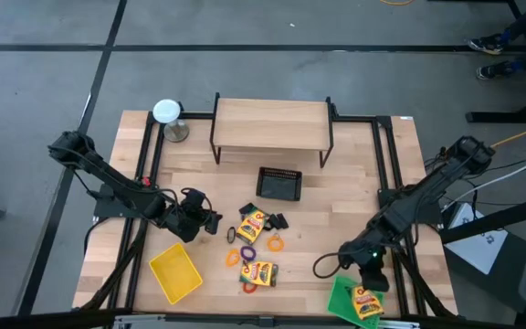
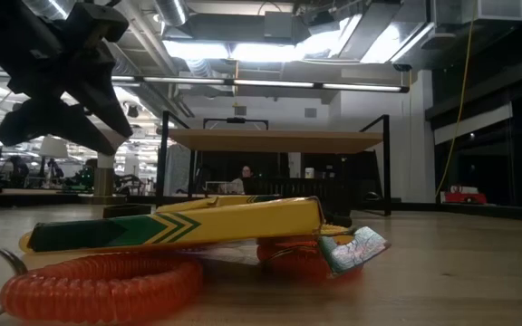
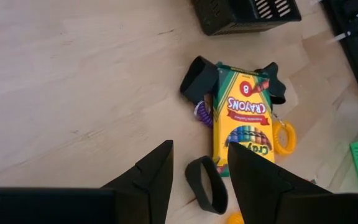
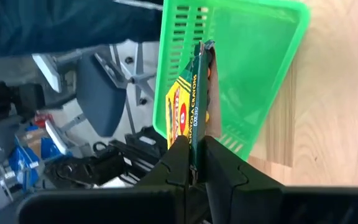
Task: Pick & Place Office Desk Supplies
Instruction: Put the middle crayon box into the green basket
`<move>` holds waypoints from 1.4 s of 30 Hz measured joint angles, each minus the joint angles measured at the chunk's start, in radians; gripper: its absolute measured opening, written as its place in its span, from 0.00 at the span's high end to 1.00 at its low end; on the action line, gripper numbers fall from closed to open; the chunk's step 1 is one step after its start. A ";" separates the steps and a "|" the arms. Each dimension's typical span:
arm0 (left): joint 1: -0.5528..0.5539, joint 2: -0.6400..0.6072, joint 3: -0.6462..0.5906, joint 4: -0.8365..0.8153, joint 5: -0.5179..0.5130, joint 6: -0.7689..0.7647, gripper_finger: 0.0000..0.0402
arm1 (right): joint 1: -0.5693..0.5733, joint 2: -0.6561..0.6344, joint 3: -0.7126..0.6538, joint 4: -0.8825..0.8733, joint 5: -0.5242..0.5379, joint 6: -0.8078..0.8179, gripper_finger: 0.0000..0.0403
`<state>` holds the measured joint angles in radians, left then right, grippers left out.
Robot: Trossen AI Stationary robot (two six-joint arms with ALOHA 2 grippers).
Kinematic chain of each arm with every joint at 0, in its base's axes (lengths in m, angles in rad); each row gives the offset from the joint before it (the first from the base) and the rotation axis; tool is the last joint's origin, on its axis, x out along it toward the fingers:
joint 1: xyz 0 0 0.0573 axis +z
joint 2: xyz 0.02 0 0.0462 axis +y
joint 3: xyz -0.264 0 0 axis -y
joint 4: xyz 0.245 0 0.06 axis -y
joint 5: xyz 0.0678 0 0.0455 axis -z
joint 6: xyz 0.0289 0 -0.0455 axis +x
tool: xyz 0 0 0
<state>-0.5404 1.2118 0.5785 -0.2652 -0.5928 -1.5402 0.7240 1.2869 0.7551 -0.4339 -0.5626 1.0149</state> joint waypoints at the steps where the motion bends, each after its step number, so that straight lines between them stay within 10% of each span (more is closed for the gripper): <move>1: 0.000 0.000 0.000 -0.004 0.006 0.000 0.63 | -0.002 0.008 0.000 -0.001 -0.010 -0.009 0.94; 42: 0.000 0.000 0.000 -0.061 0.009 -0.030 0.63 | -0.443 0.072 0.000 -0.392 -0.055 -0.544 0.94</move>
<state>-0.5400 1.2114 0.5785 -0.3260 -0.5833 -1.5706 0.2812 1.3590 0.7555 -0.8262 -0.6178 0.4706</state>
